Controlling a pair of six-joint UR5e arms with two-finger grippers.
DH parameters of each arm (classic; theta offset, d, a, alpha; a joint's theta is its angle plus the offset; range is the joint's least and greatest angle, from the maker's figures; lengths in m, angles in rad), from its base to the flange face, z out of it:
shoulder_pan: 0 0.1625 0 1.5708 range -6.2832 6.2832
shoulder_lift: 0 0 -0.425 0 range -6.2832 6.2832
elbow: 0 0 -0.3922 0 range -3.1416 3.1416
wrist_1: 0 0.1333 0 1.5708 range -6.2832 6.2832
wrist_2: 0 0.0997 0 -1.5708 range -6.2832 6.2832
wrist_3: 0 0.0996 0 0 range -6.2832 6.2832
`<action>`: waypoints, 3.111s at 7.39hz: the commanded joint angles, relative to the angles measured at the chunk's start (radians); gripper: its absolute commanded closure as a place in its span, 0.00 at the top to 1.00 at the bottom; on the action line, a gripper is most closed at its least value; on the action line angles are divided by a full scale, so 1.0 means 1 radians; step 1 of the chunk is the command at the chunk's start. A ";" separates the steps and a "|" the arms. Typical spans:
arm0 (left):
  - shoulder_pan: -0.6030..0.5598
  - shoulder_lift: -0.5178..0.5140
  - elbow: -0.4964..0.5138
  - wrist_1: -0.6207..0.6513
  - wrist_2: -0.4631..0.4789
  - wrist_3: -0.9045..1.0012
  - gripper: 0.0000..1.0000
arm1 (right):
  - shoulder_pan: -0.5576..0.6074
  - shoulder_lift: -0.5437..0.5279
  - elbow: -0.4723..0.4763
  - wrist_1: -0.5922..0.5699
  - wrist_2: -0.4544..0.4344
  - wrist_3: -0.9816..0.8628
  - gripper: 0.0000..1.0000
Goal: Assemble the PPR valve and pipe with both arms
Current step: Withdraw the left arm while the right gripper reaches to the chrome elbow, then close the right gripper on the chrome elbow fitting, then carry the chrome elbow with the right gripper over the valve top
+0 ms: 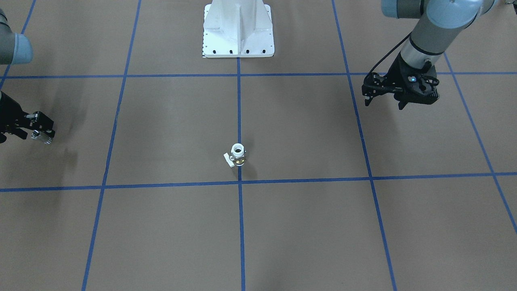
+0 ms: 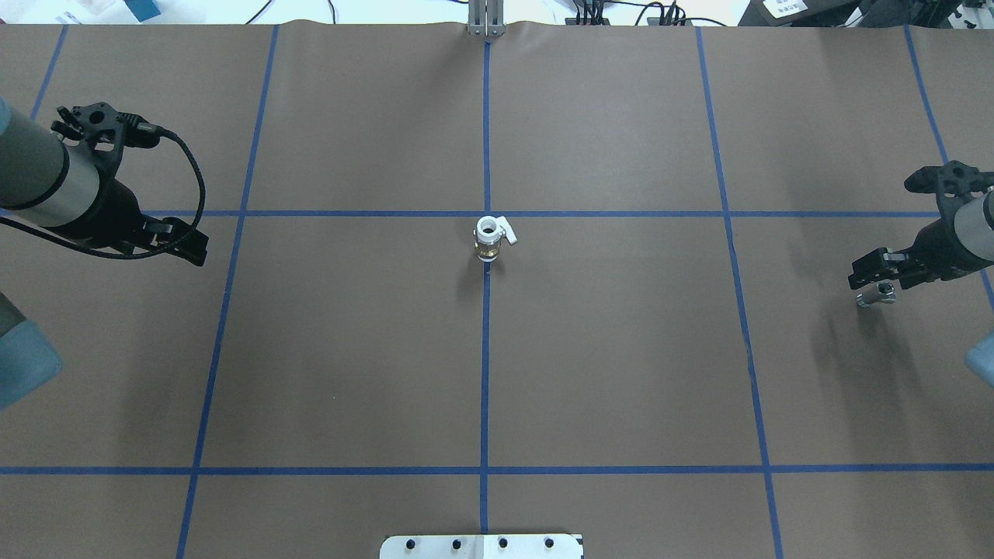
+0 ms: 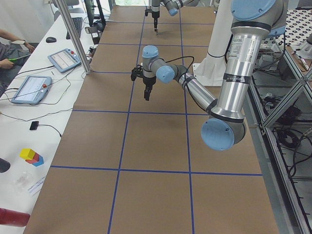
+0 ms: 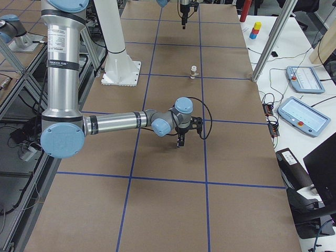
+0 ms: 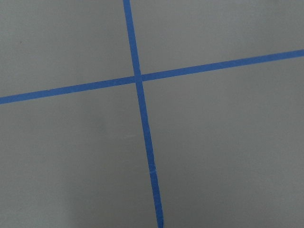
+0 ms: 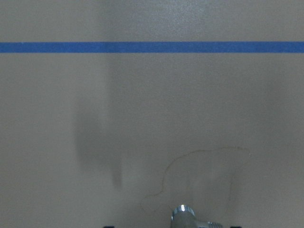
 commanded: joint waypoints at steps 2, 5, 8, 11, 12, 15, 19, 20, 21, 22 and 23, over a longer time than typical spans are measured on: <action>0.000 -0.004 -0.001 0.000 0.000 0.000 0.99 | 0.000 -0.004 -0.011 0.002 0.000 -0.008 0.50; 0.000 -0.004 0.000 0.000 0.000 -0.002 0.99 | 0.000 -0.005 -0.011 0.002 0.000 -0.008 0.19; 0.000 -0.005 -0.001 0.000 -0.002 0.000 0.99 | 0.002 0.028 0.048 -0.026 0.006 0.030 0.00; -0.026 0.005 0.000 0.000 -0.020 0.036 0.99 | -0.059 0.433 0.078 -0.404 -0.006 0.295 0.00; -0.043 0.028 0.000 -0.002 -0.022 0.070 0.99 | -0.111 0.566 0.063 -0.490 -0.050 0.397 0.00; -0.068 0.066 -0.007 -0.006 -0.022 0.123 0.99 | -0.272 0.912 -0.139 -0.492 -0.153 0.706 0.00; -0.092 0.068 -0.003 -0.003 -0.055 0.167 1.00 | -0.337 1.023 -0.255 -0.499 -0.192 0.737 0.00; -0.092 0.067 -0.004 -0.003 -0.058 0.163 1.00 | -0.340 1.027 -0.276 -0.500 -0.192 0.737 0.00; -0.092 0.067 -0.004 -0.003 -0.060 0.161 1.00 | -0.337 1.030 -0.268 -0.512 -0.186 0.736 0.00; -0.092 0.067 -0.006 -0.003 -0.060 0.160 1.00 | -0.337 1.038 -0.267 -0.532 -0.189 0.736 0.00; -0.092 0.067 -0.004 -0.003 -0.058 0.160 0.99 | -0.337 1.035 -0.267 -0.532 -0.190 0.736 0.00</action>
